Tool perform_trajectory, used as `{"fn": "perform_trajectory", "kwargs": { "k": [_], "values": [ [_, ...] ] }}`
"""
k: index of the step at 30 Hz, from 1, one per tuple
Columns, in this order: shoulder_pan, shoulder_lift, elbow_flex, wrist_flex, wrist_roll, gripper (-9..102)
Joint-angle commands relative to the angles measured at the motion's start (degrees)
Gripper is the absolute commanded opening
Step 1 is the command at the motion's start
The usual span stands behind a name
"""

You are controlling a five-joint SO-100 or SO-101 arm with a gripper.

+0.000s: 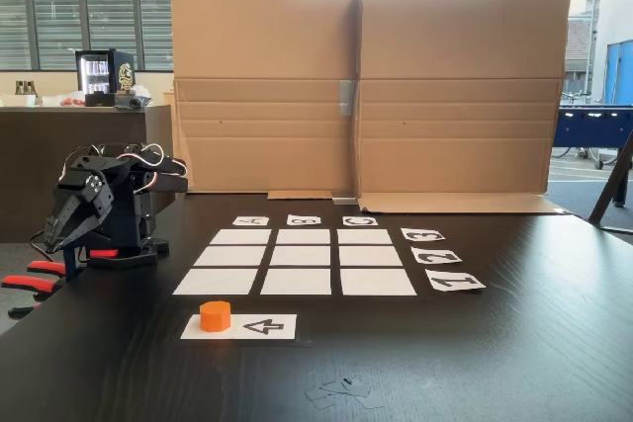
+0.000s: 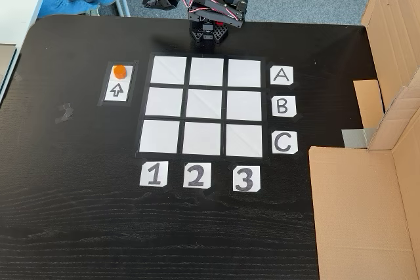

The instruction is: Pick up the round, orange token and place it in the grid on square B1.

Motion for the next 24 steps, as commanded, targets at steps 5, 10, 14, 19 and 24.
{"fn": "perform_trajectory", "kwargs": {
  "k": [5, 10, 14, 19, 24],
  "values": [
    [-0.7, -0.4, -2.5, -0.4, -0.6, 0],
    [-1.5, -5.2, -6.2, -0.4, -0.6, 0],
    [-2.2, -11.6, -12.0, 0.4, -0.7, 0],
    [-4.6, -18.4, -17.6, 0.9, -0.7, 0],
    [-8.1, -28.1, -26.0, 3.6, -0.7, 0]
  ]
}}
